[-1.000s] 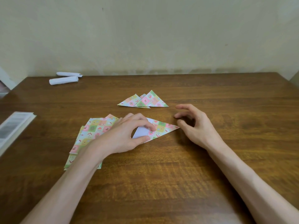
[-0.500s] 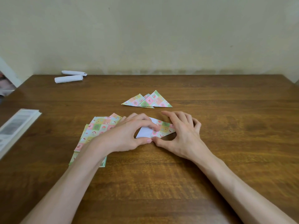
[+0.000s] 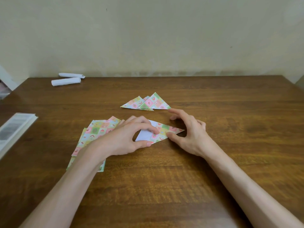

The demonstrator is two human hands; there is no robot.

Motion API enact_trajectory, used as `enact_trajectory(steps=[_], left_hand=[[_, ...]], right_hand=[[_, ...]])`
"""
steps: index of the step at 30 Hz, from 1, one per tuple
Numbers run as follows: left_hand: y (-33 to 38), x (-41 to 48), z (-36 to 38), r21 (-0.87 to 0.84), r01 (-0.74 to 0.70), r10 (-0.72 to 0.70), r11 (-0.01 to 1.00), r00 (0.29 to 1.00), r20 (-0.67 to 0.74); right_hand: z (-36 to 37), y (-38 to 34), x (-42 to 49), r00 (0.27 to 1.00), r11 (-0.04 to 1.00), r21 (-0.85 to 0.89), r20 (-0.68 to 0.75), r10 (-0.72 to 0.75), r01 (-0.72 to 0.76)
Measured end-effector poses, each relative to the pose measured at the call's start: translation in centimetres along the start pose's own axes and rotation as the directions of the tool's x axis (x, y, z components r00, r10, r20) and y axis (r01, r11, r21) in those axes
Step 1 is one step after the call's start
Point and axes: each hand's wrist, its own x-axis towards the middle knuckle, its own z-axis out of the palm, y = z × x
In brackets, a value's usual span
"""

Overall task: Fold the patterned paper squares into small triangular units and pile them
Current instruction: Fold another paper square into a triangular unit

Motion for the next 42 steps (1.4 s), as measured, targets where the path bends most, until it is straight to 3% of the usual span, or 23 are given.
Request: enact_trajectory(steps=[6,10,15,18,22,29,37,42], left_hand=[[0.1,0.1,-0.1,-0.007,0.000,0.000,1.000,1.000,0.006],[0.1,0.0,0.0,-0.012,0.006,-0.006,1.000,1.000,0.010],[-0.4,-0.8,-0.7,-0.031,-0.059,0.060,0.998,0.998,0.036],[-0.6,-1.1,-0.8,-0.058,-0.070,0.070,0.996,0.998,0.001],[-0.5,-0.9,-0.2,-0.017,-0.090,0.087,0.996,0.990,-0.110],[0.0,-0.7,0.5,0.083,-0.093,0.110,0.992,0.966,-0.233],[1.1,-0.8,1.7,0.245,-0.206,0.283,0.947,0.897,-0.341],[1.8,-0.4,2.7,0.228,-0.289,0.359,0.930,0.849,-0.389]], right_hand=[[-1.2,1.5,0.7,1.000,0.994,0.112,0.011,0.002,-0.003],[-1.7,1.6,0.8,1.000,0.995,0.099,0.031,0.000,-0.003],[-2.4,2.0,0.7,0.999,0.979,0.206,0.038,-0.003,-0.005],[-2.5,1.5,0.4,0.999,0.971,0.240,-0.041,-0.005,0.014],[-1.8,0.5,-0.1,0.964,0.985,0.034,-0.217,-0.156,0.167],[-0.3,0.4,-0.3,0.962,0.956,-0.129,-0.047,-0.270,0.262],[-0.2,0.9,-0.1,0.960,0.958,-0.097,-0.051,-0.276,0.271],[-0.2,0.8,-0.2,0.960,0.960,-0.056,-0.046,-0.277,0.274]])
